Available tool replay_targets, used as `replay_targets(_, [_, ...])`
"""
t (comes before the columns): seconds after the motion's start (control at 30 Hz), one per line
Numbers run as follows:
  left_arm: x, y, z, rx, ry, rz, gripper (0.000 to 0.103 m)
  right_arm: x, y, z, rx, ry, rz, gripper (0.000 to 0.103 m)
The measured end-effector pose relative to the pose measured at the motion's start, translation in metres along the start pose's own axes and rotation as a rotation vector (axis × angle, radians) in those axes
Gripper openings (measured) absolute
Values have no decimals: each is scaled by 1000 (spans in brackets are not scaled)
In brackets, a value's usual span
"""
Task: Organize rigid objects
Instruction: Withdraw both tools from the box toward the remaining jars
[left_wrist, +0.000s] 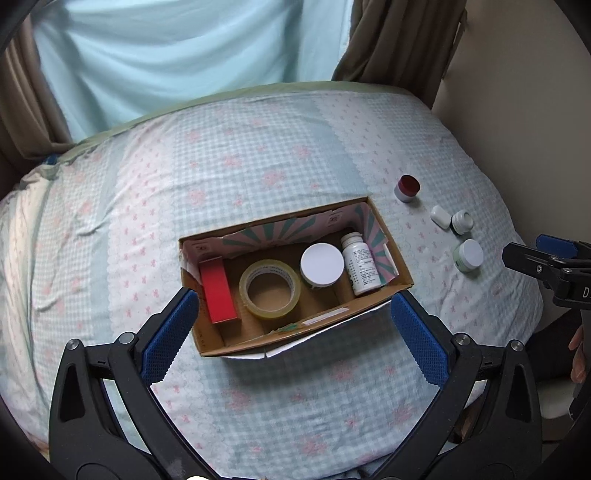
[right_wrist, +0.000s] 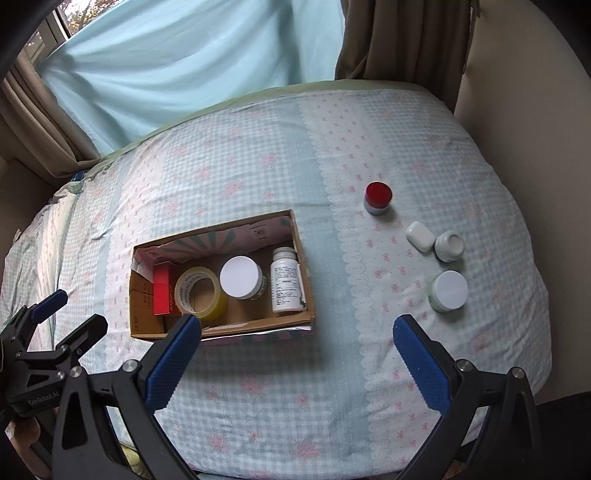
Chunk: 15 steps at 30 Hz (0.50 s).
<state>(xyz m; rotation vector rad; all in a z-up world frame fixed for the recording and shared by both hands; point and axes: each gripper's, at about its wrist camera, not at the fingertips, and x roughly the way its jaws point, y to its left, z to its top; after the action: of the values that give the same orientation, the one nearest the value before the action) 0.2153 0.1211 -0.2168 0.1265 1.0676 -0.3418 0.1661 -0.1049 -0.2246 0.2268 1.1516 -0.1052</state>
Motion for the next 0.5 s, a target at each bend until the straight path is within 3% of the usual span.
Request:
replay_targets(0.2, [-7, -53, 19, 65, -42, -4, 103, -30, -53, -1, 42, -24, -62, 103])
replay_targets(0.37, [-6, -100, 35, 87, -91, 21, 103, -44, -95, 6, -8, -39, -156, 103])
replay_targets(0.5, [6, -140, 51, 69, -107, 51, 103, -39, -134, 17, -42, -23, -125, 103])
